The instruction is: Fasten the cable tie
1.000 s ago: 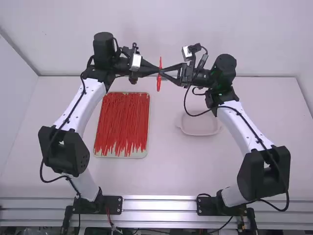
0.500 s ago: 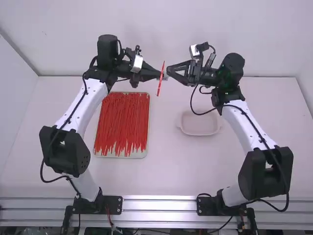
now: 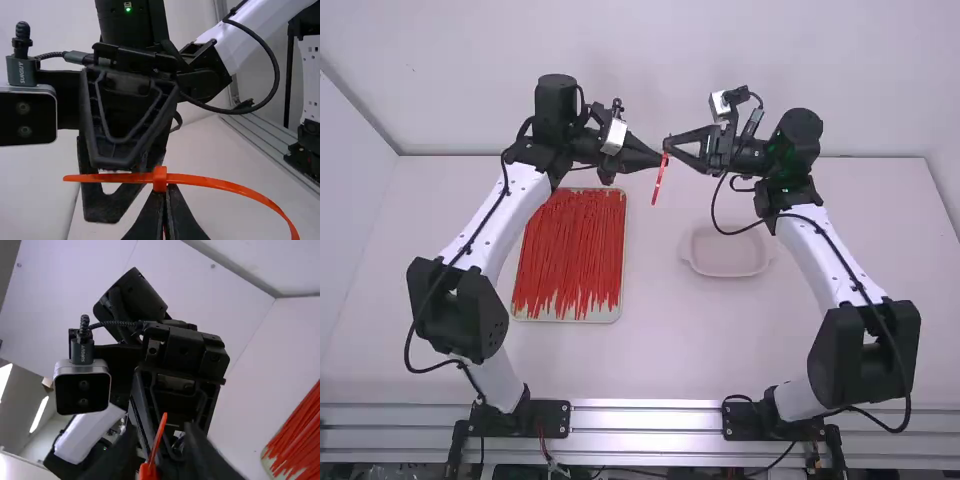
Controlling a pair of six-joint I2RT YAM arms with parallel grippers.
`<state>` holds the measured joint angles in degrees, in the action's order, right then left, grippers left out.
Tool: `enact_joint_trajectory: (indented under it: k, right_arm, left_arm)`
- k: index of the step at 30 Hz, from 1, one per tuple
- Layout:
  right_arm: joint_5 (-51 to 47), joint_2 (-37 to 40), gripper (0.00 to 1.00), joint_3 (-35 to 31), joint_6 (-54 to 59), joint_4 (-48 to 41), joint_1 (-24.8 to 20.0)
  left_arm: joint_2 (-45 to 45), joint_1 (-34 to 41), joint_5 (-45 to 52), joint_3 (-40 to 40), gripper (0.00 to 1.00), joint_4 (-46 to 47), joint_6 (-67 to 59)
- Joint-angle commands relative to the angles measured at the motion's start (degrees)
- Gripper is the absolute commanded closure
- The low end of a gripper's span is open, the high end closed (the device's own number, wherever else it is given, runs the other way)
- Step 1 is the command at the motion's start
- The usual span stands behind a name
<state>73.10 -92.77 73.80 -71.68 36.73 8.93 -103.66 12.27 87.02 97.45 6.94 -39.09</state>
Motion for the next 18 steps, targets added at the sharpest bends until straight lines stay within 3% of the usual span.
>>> enact_joint_trajectory:
  k: [1, 2, 18]
  right_arm:
    - [0.44, 0.28, 0.94, 0.79, -0.37, 0.37, -0.33]
    - [0.42, 0.28, 1.0, 0.79, -0.31, 0.37, -0.33]
    - [0.37, 0.28, 1.0, 0.79, 1.2, 0.39, -0.31]
  left_arm:
    - [0.46, 0.11, 2.29, 0.24, 0.98, 0.11, -1.42]
    - [0.46, 0.11, 1.84, 0.24, 0.98, 0.09, -1.25]
    - [0.46, 0.11, 0.66, -3.02, 0.98, -0.39, -1.27]
